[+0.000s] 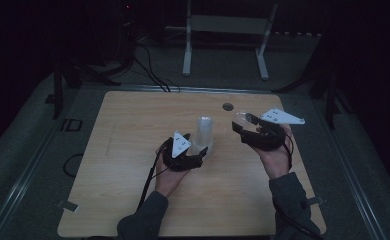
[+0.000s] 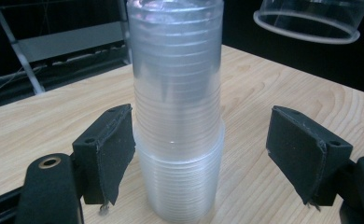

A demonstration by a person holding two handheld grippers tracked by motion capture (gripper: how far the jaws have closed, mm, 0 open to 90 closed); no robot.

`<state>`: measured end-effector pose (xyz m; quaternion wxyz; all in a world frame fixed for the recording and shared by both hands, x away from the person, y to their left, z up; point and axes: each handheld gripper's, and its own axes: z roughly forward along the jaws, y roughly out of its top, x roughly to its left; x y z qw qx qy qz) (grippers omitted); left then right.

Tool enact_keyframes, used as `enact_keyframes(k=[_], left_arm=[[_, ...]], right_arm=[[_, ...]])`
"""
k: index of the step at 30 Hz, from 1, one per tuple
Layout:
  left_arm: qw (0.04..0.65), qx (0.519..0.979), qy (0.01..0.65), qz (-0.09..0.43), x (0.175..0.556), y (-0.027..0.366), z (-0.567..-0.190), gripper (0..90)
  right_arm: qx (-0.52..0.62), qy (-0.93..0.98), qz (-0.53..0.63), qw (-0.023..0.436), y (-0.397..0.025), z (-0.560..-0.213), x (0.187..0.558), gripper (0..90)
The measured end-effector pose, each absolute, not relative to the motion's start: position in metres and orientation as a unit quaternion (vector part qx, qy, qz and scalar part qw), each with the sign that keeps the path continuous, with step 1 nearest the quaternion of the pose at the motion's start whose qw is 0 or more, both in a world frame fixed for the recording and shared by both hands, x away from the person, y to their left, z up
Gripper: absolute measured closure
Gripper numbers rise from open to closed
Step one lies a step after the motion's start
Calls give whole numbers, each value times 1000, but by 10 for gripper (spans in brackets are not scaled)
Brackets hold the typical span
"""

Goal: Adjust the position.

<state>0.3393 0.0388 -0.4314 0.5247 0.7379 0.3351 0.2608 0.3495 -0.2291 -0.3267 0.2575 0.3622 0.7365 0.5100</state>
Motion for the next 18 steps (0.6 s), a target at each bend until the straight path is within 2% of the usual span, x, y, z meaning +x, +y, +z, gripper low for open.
enact_keyframes(k=[18], left_arm=[[524, 745, 326, 255, 334, 34, -432, 232]], right_arm=[[375, 738, 504, 245, -236, -347, 343, 397]])
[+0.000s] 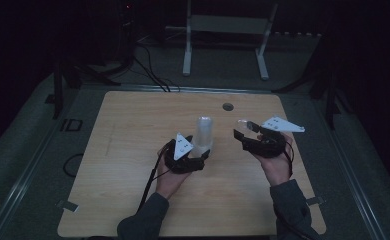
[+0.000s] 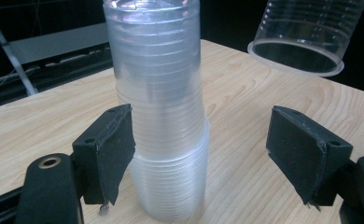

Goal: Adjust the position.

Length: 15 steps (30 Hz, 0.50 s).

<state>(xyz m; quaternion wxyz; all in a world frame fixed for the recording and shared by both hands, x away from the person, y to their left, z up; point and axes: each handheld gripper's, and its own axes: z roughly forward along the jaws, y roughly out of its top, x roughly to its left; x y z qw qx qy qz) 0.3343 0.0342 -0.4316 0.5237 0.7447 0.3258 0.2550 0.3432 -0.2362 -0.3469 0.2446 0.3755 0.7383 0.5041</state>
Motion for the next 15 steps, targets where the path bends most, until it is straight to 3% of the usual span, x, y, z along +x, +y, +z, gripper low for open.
enact_keyframes(k=[15], left_arm=[[527, 749, 312, 253, 330, 28, -427, 231]], right_arm=[[383, 737, 504, 234, -237, -361, 339, 396]])
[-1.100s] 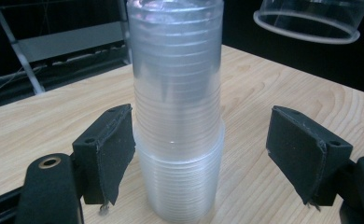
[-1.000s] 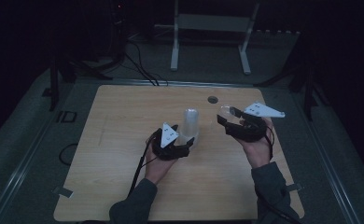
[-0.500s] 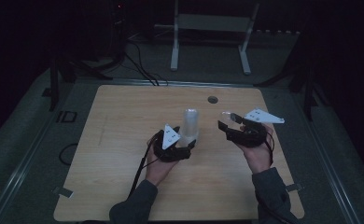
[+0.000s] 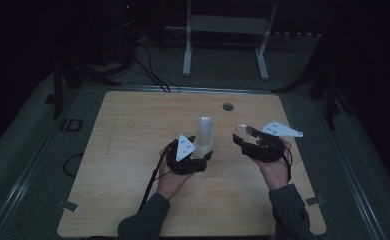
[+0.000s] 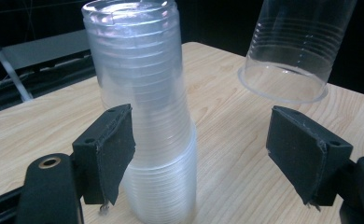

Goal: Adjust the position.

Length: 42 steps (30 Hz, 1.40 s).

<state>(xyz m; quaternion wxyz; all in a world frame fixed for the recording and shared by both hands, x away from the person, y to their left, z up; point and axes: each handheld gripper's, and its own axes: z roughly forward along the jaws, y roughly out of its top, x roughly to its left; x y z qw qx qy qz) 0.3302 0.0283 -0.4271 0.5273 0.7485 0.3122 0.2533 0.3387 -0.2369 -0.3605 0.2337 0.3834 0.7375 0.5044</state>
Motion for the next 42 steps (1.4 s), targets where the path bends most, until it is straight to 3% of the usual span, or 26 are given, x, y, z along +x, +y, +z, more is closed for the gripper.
enact_keyframes(k=[42], left_arm=[[528, 767, 271, 243, 323, 7, -427, 231]], right_arm=[[394, 726, 529, 193, -231, -385, 327, 398]])
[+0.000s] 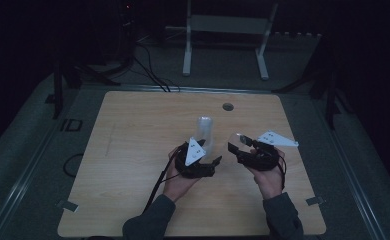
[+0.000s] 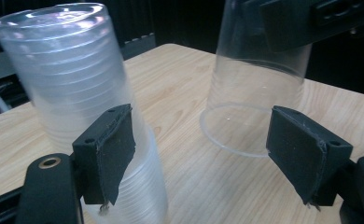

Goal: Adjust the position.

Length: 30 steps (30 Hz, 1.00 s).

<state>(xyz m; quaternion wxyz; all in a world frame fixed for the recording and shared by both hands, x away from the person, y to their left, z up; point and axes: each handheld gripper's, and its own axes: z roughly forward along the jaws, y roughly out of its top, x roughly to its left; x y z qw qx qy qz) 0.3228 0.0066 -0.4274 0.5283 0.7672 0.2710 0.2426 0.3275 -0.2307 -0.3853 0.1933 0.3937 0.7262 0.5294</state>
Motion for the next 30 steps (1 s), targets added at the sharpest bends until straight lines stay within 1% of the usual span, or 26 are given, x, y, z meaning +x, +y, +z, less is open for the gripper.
enact_keyframes(k=[4, 19, 26, 30], left_arm=[[529, 770, 264, 240, 322, 4, -427, 232], [543, 768, 250, 229, 323, -1, -427, 231], [548, 767, 243, 228, 322, -4, -428, 224], [547, 768, 242, 227, 322, -6, -428, 198]], right_arm=[[399, 722, 535, 181, -232, -387, 328, 398], [404, 720, 538, 171, -229, -393, 328, 399], [421, 702, 557, 140, -233, -395, 331, 399], [428, 697, 559, 134, -237, -395, 332, 401]])
